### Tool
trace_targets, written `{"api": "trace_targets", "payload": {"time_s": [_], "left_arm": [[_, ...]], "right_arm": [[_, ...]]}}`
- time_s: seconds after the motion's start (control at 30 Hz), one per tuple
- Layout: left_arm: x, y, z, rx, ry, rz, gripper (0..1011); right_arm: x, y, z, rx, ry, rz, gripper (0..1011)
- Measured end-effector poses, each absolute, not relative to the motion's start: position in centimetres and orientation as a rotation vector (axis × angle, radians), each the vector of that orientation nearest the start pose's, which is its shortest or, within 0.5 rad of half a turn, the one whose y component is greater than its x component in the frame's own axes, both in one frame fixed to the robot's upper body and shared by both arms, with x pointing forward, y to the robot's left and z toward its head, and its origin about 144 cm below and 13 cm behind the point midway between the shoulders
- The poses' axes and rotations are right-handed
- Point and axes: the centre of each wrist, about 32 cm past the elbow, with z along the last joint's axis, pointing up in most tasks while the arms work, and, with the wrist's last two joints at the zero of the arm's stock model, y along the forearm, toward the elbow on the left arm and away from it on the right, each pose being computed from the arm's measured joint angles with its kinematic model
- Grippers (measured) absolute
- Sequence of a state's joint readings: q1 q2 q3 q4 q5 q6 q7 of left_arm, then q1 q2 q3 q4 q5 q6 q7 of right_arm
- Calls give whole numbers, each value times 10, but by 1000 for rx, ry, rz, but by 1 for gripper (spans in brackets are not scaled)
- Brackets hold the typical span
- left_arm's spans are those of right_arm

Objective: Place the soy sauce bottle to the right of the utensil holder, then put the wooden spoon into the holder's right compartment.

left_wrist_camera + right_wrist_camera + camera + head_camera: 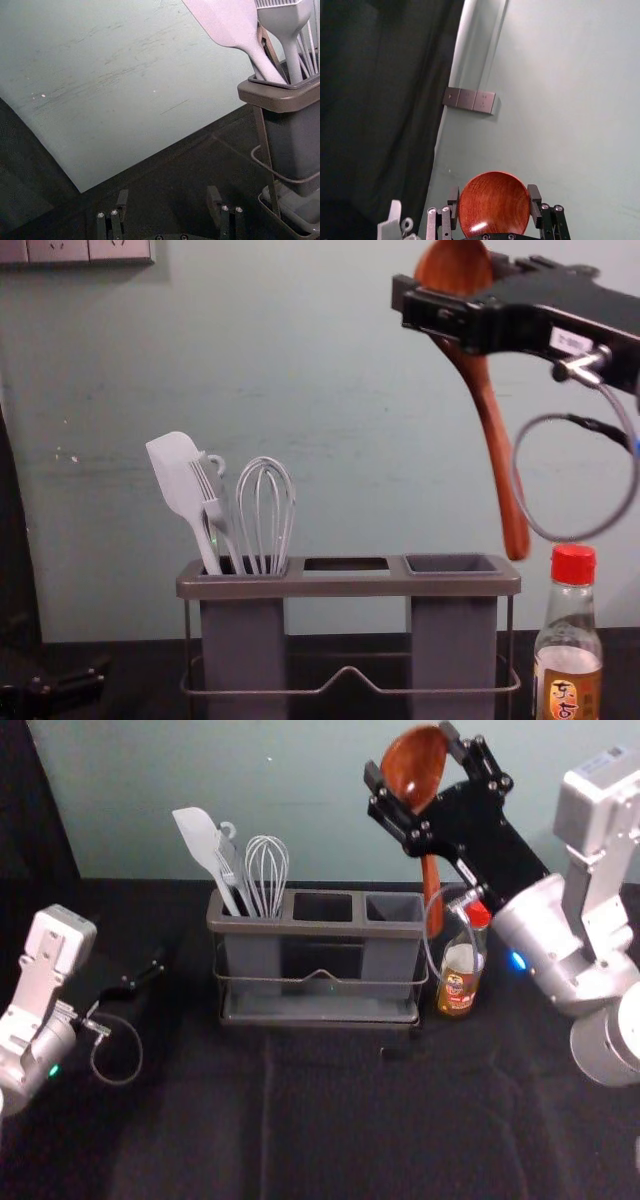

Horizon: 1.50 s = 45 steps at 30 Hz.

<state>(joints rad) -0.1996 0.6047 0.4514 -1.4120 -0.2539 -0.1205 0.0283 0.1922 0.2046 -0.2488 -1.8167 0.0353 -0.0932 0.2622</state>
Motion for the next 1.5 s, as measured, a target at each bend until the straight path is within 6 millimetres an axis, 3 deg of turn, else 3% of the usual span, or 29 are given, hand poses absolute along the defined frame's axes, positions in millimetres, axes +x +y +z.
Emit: {"api": "trace_targets", "payload": {"time_s": [0.37,0.63,0.83,1.5], "left_arm": [[489,310,1140,305,-285,1248,1000],[489,310,1140,305,-285,1248,1000],[489,310,1140,305,-285,1248,1000],[489,310,1140,304,-285,1248,1000]], "right_arm": [[511,-183,1264,263,-528,-986,838],[524,-177,1238,344,-529,-1011,838],[532,-173,1207,458,-543,-1037,838],[527,-169,1152,515,-527,-1053,838]]}}
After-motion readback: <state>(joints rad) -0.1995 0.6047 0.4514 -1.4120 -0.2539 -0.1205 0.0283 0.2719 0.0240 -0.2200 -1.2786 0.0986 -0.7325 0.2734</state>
